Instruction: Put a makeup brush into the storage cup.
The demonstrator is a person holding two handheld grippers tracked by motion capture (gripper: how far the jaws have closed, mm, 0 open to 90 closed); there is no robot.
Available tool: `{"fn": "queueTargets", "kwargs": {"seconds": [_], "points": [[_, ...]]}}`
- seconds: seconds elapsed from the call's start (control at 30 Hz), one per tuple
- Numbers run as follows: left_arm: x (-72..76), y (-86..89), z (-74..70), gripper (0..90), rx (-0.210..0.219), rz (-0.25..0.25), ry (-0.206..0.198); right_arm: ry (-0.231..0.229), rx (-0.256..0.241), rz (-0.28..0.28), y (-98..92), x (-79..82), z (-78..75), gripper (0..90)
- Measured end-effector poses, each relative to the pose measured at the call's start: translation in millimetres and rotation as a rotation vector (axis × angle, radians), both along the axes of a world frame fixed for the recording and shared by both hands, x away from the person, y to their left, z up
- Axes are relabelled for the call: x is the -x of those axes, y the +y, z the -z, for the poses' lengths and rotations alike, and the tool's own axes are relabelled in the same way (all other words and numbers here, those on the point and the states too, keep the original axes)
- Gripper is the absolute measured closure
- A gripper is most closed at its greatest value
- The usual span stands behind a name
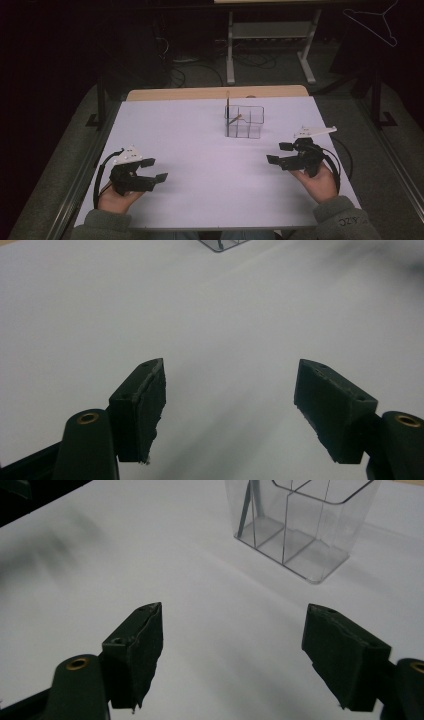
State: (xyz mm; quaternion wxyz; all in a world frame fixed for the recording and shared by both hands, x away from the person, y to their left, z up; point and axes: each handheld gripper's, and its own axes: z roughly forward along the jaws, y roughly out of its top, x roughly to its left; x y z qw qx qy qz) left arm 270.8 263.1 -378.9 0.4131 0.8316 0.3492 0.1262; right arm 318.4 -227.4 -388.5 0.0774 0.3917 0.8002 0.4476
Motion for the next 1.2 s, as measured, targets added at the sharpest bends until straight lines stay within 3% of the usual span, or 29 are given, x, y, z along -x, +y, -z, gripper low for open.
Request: {"fn": "queueTargets", "kwargs": {"seconds": [0.37,1.2], "points": [[3.7,1.5,2.7,27.6,-0.019,0.01,0.002,0.012,-0.015,0.0,-2.4,8.2,5.8,21.1],[11.7,6.4,10.4,22.2,-0.011,0.004,0.01,0.006,-0.013,0.04,-14.2,32.6,14.5,13.9]]}}
